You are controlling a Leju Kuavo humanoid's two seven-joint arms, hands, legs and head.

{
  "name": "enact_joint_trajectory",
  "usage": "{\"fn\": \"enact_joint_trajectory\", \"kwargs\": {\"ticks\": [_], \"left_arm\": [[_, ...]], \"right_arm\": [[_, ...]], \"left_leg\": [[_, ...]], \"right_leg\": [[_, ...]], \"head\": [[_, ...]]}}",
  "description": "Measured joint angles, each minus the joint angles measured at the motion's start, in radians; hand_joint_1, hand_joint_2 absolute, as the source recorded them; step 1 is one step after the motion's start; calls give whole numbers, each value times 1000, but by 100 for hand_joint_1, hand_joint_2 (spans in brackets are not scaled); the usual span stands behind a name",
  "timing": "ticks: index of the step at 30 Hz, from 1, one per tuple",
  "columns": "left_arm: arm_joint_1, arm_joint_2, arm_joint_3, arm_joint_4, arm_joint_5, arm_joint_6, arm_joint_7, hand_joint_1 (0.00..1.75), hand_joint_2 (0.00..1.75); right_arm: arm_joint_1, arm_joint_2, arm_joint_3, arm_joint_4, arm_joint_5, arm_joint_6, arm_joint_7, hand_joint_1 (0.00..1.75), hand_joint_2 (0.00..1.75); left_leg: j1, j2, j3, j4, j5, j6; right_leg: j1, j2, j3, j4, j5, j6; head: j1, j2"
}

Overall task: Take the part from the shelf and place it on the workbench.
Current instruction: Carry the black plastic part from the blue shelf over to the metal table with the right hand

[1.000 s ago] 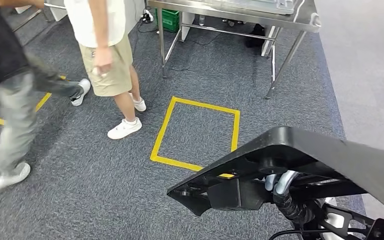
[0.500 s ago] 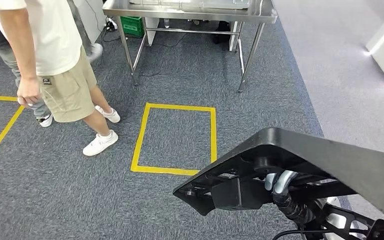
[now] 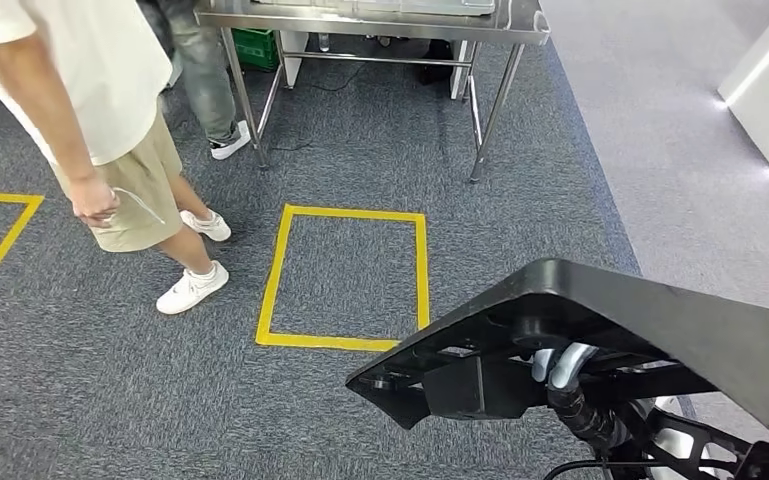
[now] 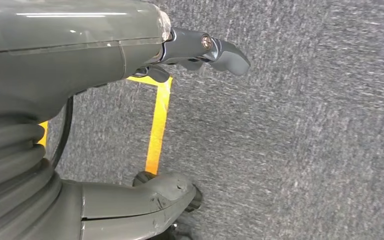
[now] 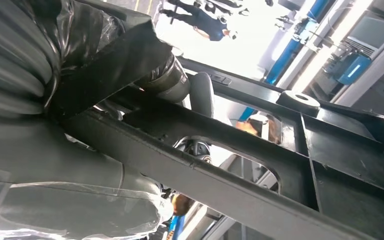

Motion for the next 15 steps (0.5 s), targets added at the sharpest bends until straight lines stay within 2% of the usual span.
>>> {"fn": "enact_joint_trajectory", "kwargs": {"ticks": [1, 3, 5, 6, 7, 9, 10, 11, 12, 14, 15], "left_arm": [[0, 0, 0, 0, 0, -1, 0, 0, 175], [0, 0, 0, 0, 0, -2, 0, 0, 175], [0, -1, 0, 0, -1, -5, 0, 0, 175], [-1, -1, 0, 0, -2, -7, 0, 0, 175], [0, -1, 0, 0, -2, -8, 0, 0, 175], [2, 0, 0, 0, -3, -9, 0, 0, 175], [5, 0, 0, 0, -3, -9, 0, 0, 175], [7, -1, 0, 0, -3, -9, 0, 0, 175], [8, -1, 0, 0, -3, -10, 0, 0, 175], [9, 0, 0, 0, -5, -12, 0, 0, 175], [8, 0, 0, 0, -5, -12, 0, 0, 175]], "right_arm": [[0, 0, 0, 0, 0, 0, 0, 175, 175], [1, 0, -1, 0, 0, 0, 0, 175, 175], [3, 0, -1, -2, 0, 0, -1, 175, 175], [3, 0, -1, -2, -1, 0, -2, 175, 175], [3, 0, -1, -3, -1, 0, -2, 175, 175], [6, 0, -1, -3, 0, 1, -2, 175, 175], [8, 0, -1, -2, 0, 1, -2, 175, 175], [9, 0, -1, -2, 0, 1, -2, 175, 175], [10, 0, -1, -2, 0, 1, -2, 175, 175], [10, 0, -1, -2, 0, 1, -2, 175, 175], [10, 0, -1, -2, 0, 1, -2, 175, 175]], "left_leg": [[-1, 1, 2, 0, -3, -5], [-1, 3, 6, -6, -7, -18], [1, 4, 10, -1, -16, -28], [0, 2, 0, 26, -33, -30], [0, -1, -24, 77, -59, -30], [-1, -5, -101, 223, -121, -29], [-2, -6, -134, 279, -136, -29], [-3, -6, -152, 300, -129, -28], [-4, -7, -147, 276, -101, -25], [-7, -8, -90, 139, -17, -16], [-9, -10, -58, 70, 9, -11]], "right_leg": [[4, -3, 16, -36, 9, -6], [11, -1, 21, -51, 4, -17], [7, 3, 34, -68, 7, -29], [6, 4, 41, -77, 9, -35], [5, 4, 47, -81, 9, -41], [13, 5, 51, -79, 2, -50], [17, 7, 54, -78, -2, -53], [20, 10, 60, -77, -6, -55], [22, 13, 67, -77, -12, -54], [24, 16, 86, -78, -25, -51], [27, 18, 92, -76, -32, -47]], "head": [[0, 0], [0, 0], [0, 0], [-1, 0], [-1, 0], [-2, 0], [-1, 0], [-1, 0], [-1, 0], [-1, 0], [-1, 0]]}}
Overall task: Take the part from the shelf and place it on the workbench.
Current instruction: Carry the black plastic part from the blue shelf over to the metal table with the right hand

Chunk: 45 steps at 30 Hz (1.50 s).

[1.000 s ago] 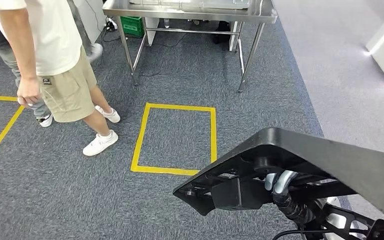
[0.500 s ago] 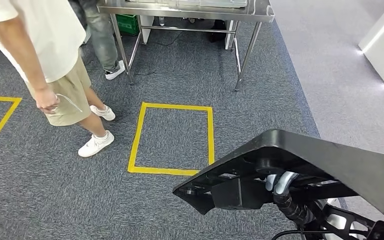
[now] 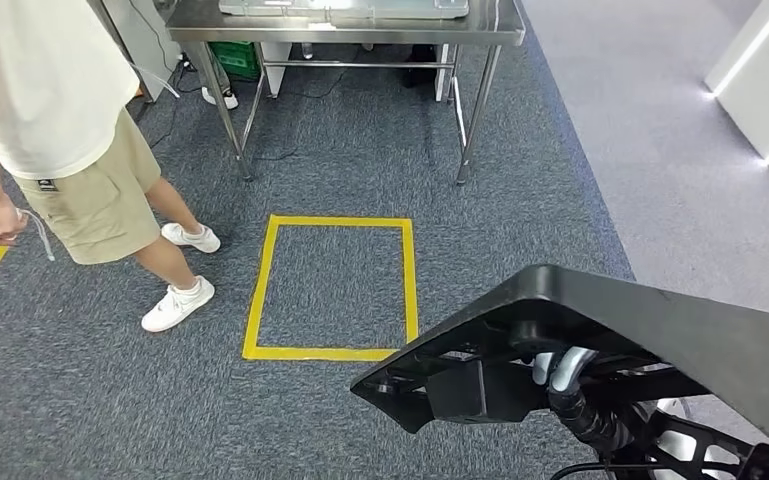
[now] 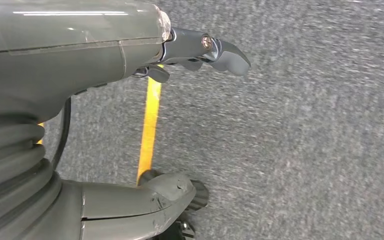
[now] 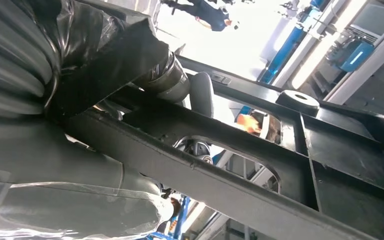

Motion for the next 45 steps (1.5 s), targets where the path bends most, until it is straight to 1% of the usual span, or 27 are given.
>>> {"fn": "enact_joint_trajectory", "kwargs": {"ticks": [2, 4, 6, 7, 9, 11, 12, 13, 15, 17, 18, 20, 22, 23, 25, 27, 30, 32, 34, 36, 38, 39, 40, 42, 43, 44, 45], "left_arm": [[-1, 0, 0, 0, -1, 0, -1, 0, 175], [-1, -1, 0, 0, -1, -1, -2, 0, 175], [-1, -2, 0, 0, -2, -4, -4, 0, 175], [-1, -3, 0, 0, -2, -6, -5, 0, 175], [0, -3, 0, 0, -3, -7, -6, 0, 175], [1, -3, 0, 0, -3, -8, -7, 0, 175], [2, -3, 0, 0, -4, -8, -7, 0, 175], [2, -3, 0, 0, -4, -8, -7, 0, 175], [1, -7, 0, 0, -4, -8, -8, 0, 175], [-1, -12, 0, 1, -4, -8, -8, 0, 175], [-1, -14, 0, 2, -4, -9, -9, 0, 175], [-1, -13, 0, 2, -4, -9, -10, 0, 175], [-4, -14, 0, 2, -5, -10, -13, 0, 175], [-6, -14, 0, 2, -6, -11, -14, 0, 175], [-3, -13, 0, 2, -6, -10, -15, 0, 175], [3, -12, 1, 2, -7, -9, -15, 0, 175], [5, -11, 1, 2, -6, -9, -15, 0, 175], [5, -11, 1, 2, -6, -9, -15, 0, 175], [6, -11, 0, 2, -6, -8, -15, 0, 175], [3, -11, 1, 2, -7, -7, -15, 0, 175], [-6, -11, 1, 2, -6, -7, -16, 0, 175], [-10, -12, 1, 2, -6, -7, -16, 0, 175], [-11, -12, 1, 2, -6, -7, -16, 0, 175], [-10, -11, 1, 2, -6, -6, -17, 0, 175], [-9, -11, 1, 2, -6, -6, -17, 0, 175], [-7, -10, 1, 2, -6, -6, -17, 0, 175], [-6, -10, 1, 2, -6, -6, -17, 0, 175]], "right_arm": [[0, 0, 0, 0, 0, 0, 0, 175, 175], [0, 0, 0, 0, 0, 0, 1, 175, 175], [-1, 0, 0, -1, -1, 0, 1, 175, 175], [-1, 0, -1, -2, -1, 0, 1, 175, 175], [-1, 0, -2, -1, -2, 0, 0, 175, 175], [2, 0, -2, -1, -2, 0, 1, 175, 175], [3, 0, -3, -1, -2, 0, 1, 175, 175], [3, 0, -3, -1, -2, 0, 1, 175, 175], [3, 0, -3, -1, -2, 0, 1, 175, 175], [2, 0, -4, -1, -2, 0, 1, 175, 175], [1, 0, -5, -1, -2, 0, 1, 175, 175], [0, 0, -6, -2, -2, -1, 1, 175, 175], [0, 0, -6, -3, -2, -1, 1, 175, 175], [-1, 0, -6, -3, -2, -1, 1, 175, 175], [0, 0, -6, -3, -1, -1, 2, 175, 175], [1, 0, -6, -2, -1, -1, 2, 175, 175], [1, 0, -6, -2, -1, -2, 2, 175, 175], [1, 0, -6, -1, -1, -2, 2, 175, 175], [0, 0, -6, 2, 0, -2, 3, 175, 175], [-4, 0, -6, 1, 0, -3, 4, 175, 175], [-9, 0, -7, -4, 0, -4, 4, 175, 175], [-11, 0, -7, -6, 0, -5, 3, 175, 175], [-12, 0, -7, -6, 0, -6, 3, 175, 175], [-11, 0, -8, -5, 0, -9, 3, 175, 175], [-9, 0, -8, -4, 0, -11, 4, 175, 175], [-8, 0, -8, -3, 0, -12, 4, 175, 175], [-8, 0, -8, -3, 0, -13, 4, 175, 175]], "left_leg": [[-3, -2, 31, -67, 10, 8], [-2, -2, 37, -71, 1, 18], [1, -2, 49, -73, -8, 29], [4, -2, 57, -73, -13, 32], [4, -2, 68, -73, -24, 33], [6, -2, 86, -73, -39, 28], [7, -2, 98, -74, -48, 25], [8, -2, 114, -76, -58, 22], [9, -1, 146, -90, -73, 16], [12, 0, 171, -117, -82, 7], [12, 1, 183, -121, -77, -1], [11, 3, 196, -109, -63, -13], [11, 3, 164, -21, -64, -17], [11, 1, 126, 46, -81, -17], [9, 0, 35, 163, -148, -18], [7, -1, -20, 199, -212, -21], [7, -1, -34, 193, -229, -23], [7, 0, -38, 161, -218, -24], [6, 2, -33, 25, -76, -16], [7, 3, -20, -77, 56, -5], [11, 0, -7, -74, 57, 7], [12, -1, -2, -73, 53, 13], [11, -1, 1, -72, 49, 19], [7, 0, 7, -71, 38, 23], [4, -1, 11, -71, 32, 24], [1, -2, 19, -70, 24, 25], [-4, -4, 29, -70, 17, 26]], "right_leg": [[3, 3, 5, 4, -10, 8], [3, 4, 5, 15, -14, 17], [0, 0, -11, 60, -31, 31], [-4, -2, -37, 109, -51, 40], [-15, -5, -123, 242, -100, 54], [-23, -8, -195, 321, -120, 60], [-25, -9, -206, 308, -104, 59], [-25, -10, -200, 260, -71, 55], [-16, -13, -163, 115, 39, 36], [-3, -16, -138, 22, 107, 14], [2, -15, -131, 2, 112, 8], [-1, -12, -99, -21, 96, -2], [-5, -11, -60, -34, 83, -12], [-6, -12, -44, -37, 74, -14], [-5, -10, -14, -37, 49, -16], [-4, -6, 13, -39, 28, -14], [-4, -3, 26, -40, 20, -13], [-5, -2, 41, -41, 11, -11], [-1, 3, 88, -48, -31, 0], [4, 6, 131, -56, -77, 12], [0, 2, 139, -39, -105, 19], [-3, -1, 122, 0, -126, 26], [-8, -5, 85, 64, -154, 34], [-15, -9, -25, 225, -206, 46], [-16, -10, -73, 280, -207, 46], [-15, -10, -103, 296, -185, 43], [-13, -10, -113, 271, -142, 34]], "head": [[0, 0], [0, 0], [0, 0], [0, 0], [0, 0], [0, 0], [0, 0], [0, 0], [0, 0], [1, 0], [1, 0], [1, 0], [1, 0], [0, 0], [0, 0], [-1, 0], [-1, 0], [-1, 0], [0, 0], [0, 0], [0, 0], [0, 0], [1, 0], [0, 0], [0, 0], [0, 0], [1, 0]]}}
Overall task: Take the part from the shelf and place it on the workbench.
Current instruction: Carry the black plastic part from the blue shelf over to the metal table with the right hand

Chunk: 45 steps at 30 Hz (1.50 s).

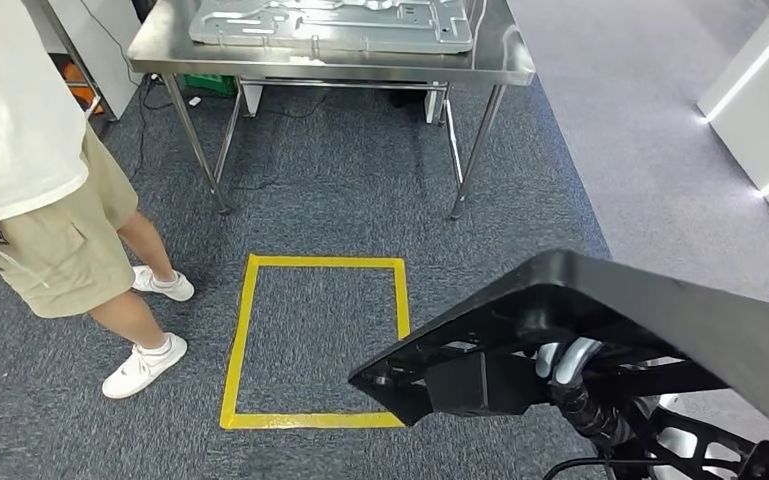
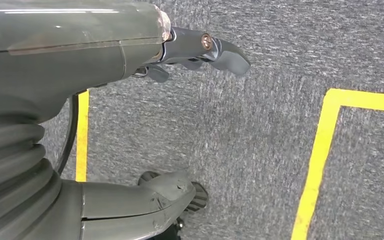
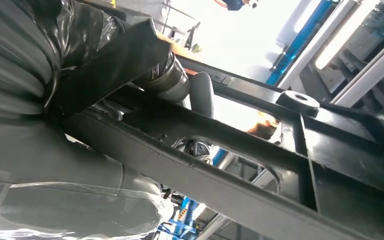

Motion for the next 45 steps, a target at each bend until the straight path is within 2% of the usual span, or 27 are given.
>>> {"fn": "enact_joint_trajectory", "kwargs": {"ticks": [1, 3, 4, 5, 6, 9, 10, 12, 13, 14, 15, 16, 18, 20, 23, 25, 28, 29, 30, 32, 34, 37, 39, 41, 43, 44, 45], "left_arm": [[1, 0, 0, 0, 0, 0, 0, 0, 175], [1, -7, 0, 2, 0, 0, 0, 0, 175], [1, -12, 0, 5, 0, 1, 0, 0, 175], [2, -13, 0, 6, 0, 1, -1, 0, 175], [2, -12, 1, 6, 0, 2, -1, 0, 175], [1, -10, 1, 6, -1, 3, -3, 0, 175], [0, -8, 1, 6, -1, 3, -4, 0, 175], [0, -5, 2, 6, 0, 3, -5, 0, 175], [1, -3, 2, 6, 0, 3, -6, 0, 175], [2, -2, 2, 6, 0, 3, -6, 0, 175], [3, -2, 2, 6, -1, 3, -6, 0, 175], [3, -2, 2, 6, -1, 3, -6, 0, 175], [3, -1, 2, 6, -4, 2, -7, 0, 175], [2, -1, 2, 6, -6, 2, -7, 0, 175], [1, -1, 2, 6, -8, 2, -9, 0, 175], [-1, -1, 2, 5, -8, 2, -9, 0, 175], [-1, 1, 2, 5, -9, 2, -9, 0, 175], [-1, 1, 2, 6, -9, 2, -9, 0, 175], [-1, 1, 2, 6, -9, 2, -9, 0, 175], [-1, 1, 2, 5, -9, 2, -9, 0, 175], [-3, 0, 2, 6, -9, 2, -10, 0, 175], [-4, 0, 2, 6, -11, 2, -10, 0, 175], [-6, 0, 2, 6, -14, 2, -11, 0, 175], [-7, 1, 2, 6, -17, 4, -12, 0, 175], [-5, 2, 2, 6, -18, 5, -12, 0, 175], [-4, 2, 2, 6, -18, 6, -12, 0, 175], [-3, 2, 2, 6, -18, 6, -12, 0, 175]], "right_arm": [[0, 0, 0, 0, 0, -1, 0, 175, 175], [-1, 0, 0, 0, 0, -1, 0, 175, 175], [-1, 0, 0, 0, 1, -1, 0, 175, 175], [-2, 0, 0, 0, 1, -1, 0, 175, 175], [-3, 0, 0, 0, 1, -1, 0, 175, 175], [-5, 0, 0, -1, 2, -2, -1, 175, 175], [-5, 0, 0, -1, 2, -2, -1, 175, 175], [-5, 0, 1, -1, 2, -2, -1, 175, 175], [-4, 0, 1, -1, 3, -2, -1, 175, 175], [-3, 0, 1, 0, 3, -2, -1, 175, 175], [-2, 0, 1, 0, 3, -2, -1, 175, 175], [-1, 0, 1, 0, 4, -2, -1, 175, 175], [-1, 0, 2, 0, 4, -2, -1, 175, 175], [-2, 0, 2, 1, 5, -4, -1, 175, 175], [-4, 0, 2, 0, 9, -6, -1, 175, 175], [-6, 0, 2, -1, 11, -6, -1, 175, 175], [-7, 0, 2, 0, 12, -8, -2, 175, 175], [-7, 0, 2, 0, 12, -8, -2, 175, 175], [-6, 0, 2, 0, 12, -8, -2, 175, 175], [-7, 0, 3, 0, 14, -10, -2, 175, 175], [-8, 0, 3, 0, 16, -15, -1, 175, 175], [-10, 0, 5, 0, 18, -22, 0, 175, 175], [-11, 0, 6, -1, 18, -24, 1, 175, 175], [-12, 0, 7, -1, 18, -25, 1, 175, 175], [-12, 1, 7, -1, 18, -29, 2, 175, 175], [-12, 1, 8, 0, 18, -32, 3, 175, 175], [-12, 1, 9, 0, 18, -34, 3, 175, 175]], "left_leg": [[-5, -2, 12, -1, -7, 2], [-9, -6, 29, -6, -19, 4], [-8, -7, 33, -8, -24, 2], [-5, -8, 34, -9, -28, -1], [-5, -8, 36, -11, -32, -6], [-9, -7, 29, 17, -58, -16], [-9, -6, 7, 64, -81, -19], [-5, -6, -69, 205, -135, -28], [-4, -6, -106, 263, -148, -32], [-3, -6, -130, 289, -141, -36], [-2, -6, -135, 276, -111, -39], [-1, -5, -122, 227, -66, -41], [-1, -5, -76, 107, 11, -39], [-3, -7, -45, 39, 22, -28], [-1, -8, -33, 19, 4, -6], [6, -8, -22, 14, -3, 4], [9, -7, -10, 13, -14, 8], [10, -7, -6, 13, -19, 7], [10, -7, 1, 13, -24, 5], [12, -8, 21, 9, -34, 1], [13, -9, 36, 1, -40, -7], [15, -8, 43, -16, -39, -27], [15, -6, 42, -10, -51, -37], [13, -4, 0, 82, -99, -38], [12, -4, -79, 228, -151, -38], [11, -4, -109, 273, -155, -39], [11, -4, -124, 281, -138, -40]], "right_leg": [[5, 0, 7, -60, 59, -14], [27, 1, 36, -196, 158, -55], [38, 0, 45, -239, 182, -72], [46, 0, 48, -258, 189, -83], [48, 0, 49, -261, 187, -87], [34, -2, 76, -296, 190, -81], [28, -4, 89, -306, 189, -75], [27, -5, 101, -304, 175, -69], [27, -5, 105, -298, 166, -65], [26, -4, 110, -291, 154, -62], [26, -3, 118, -284, 143, -59], [25, -2, 129, -279, 130, -55], [25, -1, 150, -275, 108, -46], [26, 1, 155, -274, 96, -39], [27, 3, 153, -268, 83, -28], [22, 2, 123, -199, 46, -10], [-2, 0, -6, 8, -18, 17], [-9, 0, -39, 44, -13, 22], [-13, 0, -52, 40, 13, 24], [-17, -1, -21, -75, 113, 21], [-10, -1, 24, -200, 181, 9], [-1, -2, 43, -258, 184, -7], [-6, -3, 58, -282, 188, -14], [-9, -6, 76, -298, 188, -22], [-4, -7, 86, -298, 180, -29], [-2, -6, 91, -297, 175, -30], [-1, -5, 97, -297, 169, -30]], "head": [[0, 0], [-1, 0], [-2, 0], [-3, 0], [-3, 0], [-3, 0], [-3, 0], [-4, 0], [-4, 0], [-4, 0], [-4, 0], [-4, 0], [-3, 0], [-3, 0], [-4, 0], [-3, 0], [-2, 0], [-2, 0], [-2, 0], [-2, 0], [-2, 0], [-2, 0], [-2, 0], [-4, 0], [-4, 0], [-4, 0], [-4, 0]]}}
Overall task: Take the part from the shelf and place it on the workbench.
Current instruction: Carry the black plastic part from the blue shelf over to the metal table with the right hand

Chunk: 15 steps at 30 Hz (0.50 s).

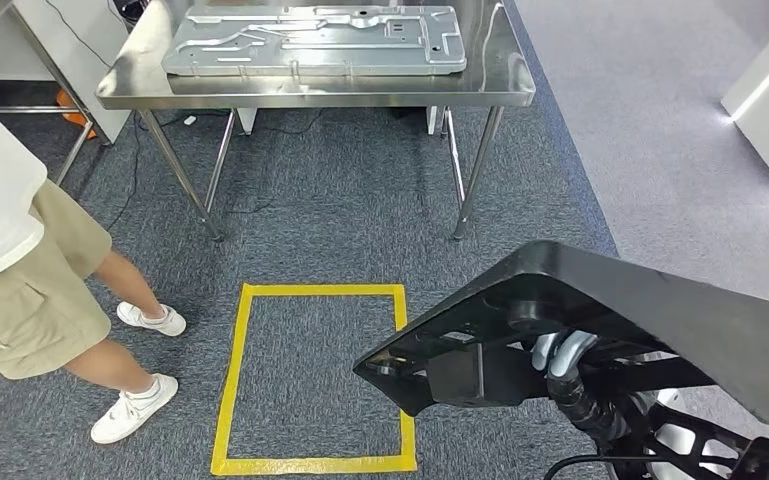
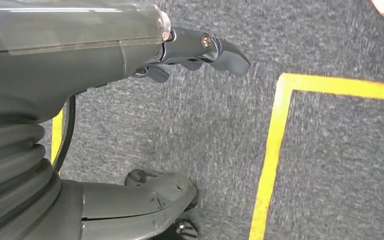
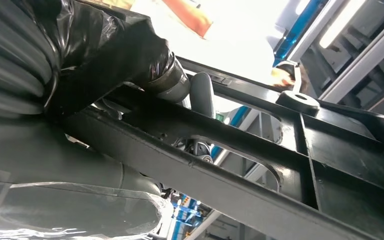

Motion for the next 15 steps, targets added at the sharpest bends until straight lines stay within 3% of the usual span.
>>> {"fn": "enact_joint_trajectory", "kwargs": {"ticks": [1, 3, 5, 8, 10, 11, 13, 14, 15], "left_arm": [[0, 0, 0, 0, 0, 0, 0, 0, 175], [0, 0, 0, 0, 0, 0, 0, 0, 175], [0, 0, 0, 0, 0, 0, -2, 0, 175], [0, -1, 0, 0, 0, 0, -3, 0, 175], [-2, -1, 0, 0, 0, 0, -4, 0, 175], [-3, -1, 0, 0, 0, 0, -4, 0, 175], [-4, -1, 0, 0, 0, -1, -5, 0, 175], [-4, -1, 0, 0, 0, -1, -5, 0, 175], [-4, -1, 0, 0, 0, -2, -5, 0, 175]], "right_arm": [[0, 0, 1, 0, 0, -2, 0, 175, 175], [0, 0, 1, 0, 0, -3, 1, 175, 175], [-1, 0, 1, 1, 0, -3, 2, 175, 175], [-2, 0, 2, 0, 0, -3, 4, 175, 175], [-5, 0, 3, -1, -1, -3, 4, 175, 175], [-7, 0, 3, -1, -1, -3, 4, 175, 175], [-8, 0, 4, -1, -1, -3, 4, 175, 175], [-8, 0, 4, 0, -1, -3, 4, 175, 175], [-8, 0, 4, 0, -1, -3, 4, 175, 175]], "left_leg": [[0, 0, 7, -35, 37, -1], [0, 1, 56, -167, 124, -1], [0, -1, 95, -263, 157, 4], [0, -4, 102, -277, 142, 22], [3, -4, 110, -276, 133, 34], [3, -4, 113, -276, 130, 38], [2, -3, 119, -276, 124, 42], [1, -3, 122, -276, 121, 42], [0, -3, 126, -276, 117, 42]], "right_leg": [[0, 1, 9, 0, -7, 1], [0, 2, 27, 3, -24, 10], [3, 4, 31, 10, -37, 19], [4, 6, 27, 19, -49, 29], [0, 5, 9, 70, -81, 41], [-4, 4, -18, 126, -108, 48], [-11, 3, -103, 272, -161, 59], [-13, 3, -138, 324, -169, 60], [-13, 3, -157, 339, -156, 59]], "head": [[0, 0], [0, 0], [0, 0], [0, 0], [0, 0], [1, 0], [1, 0], [1, 0], [1, 0]]}}
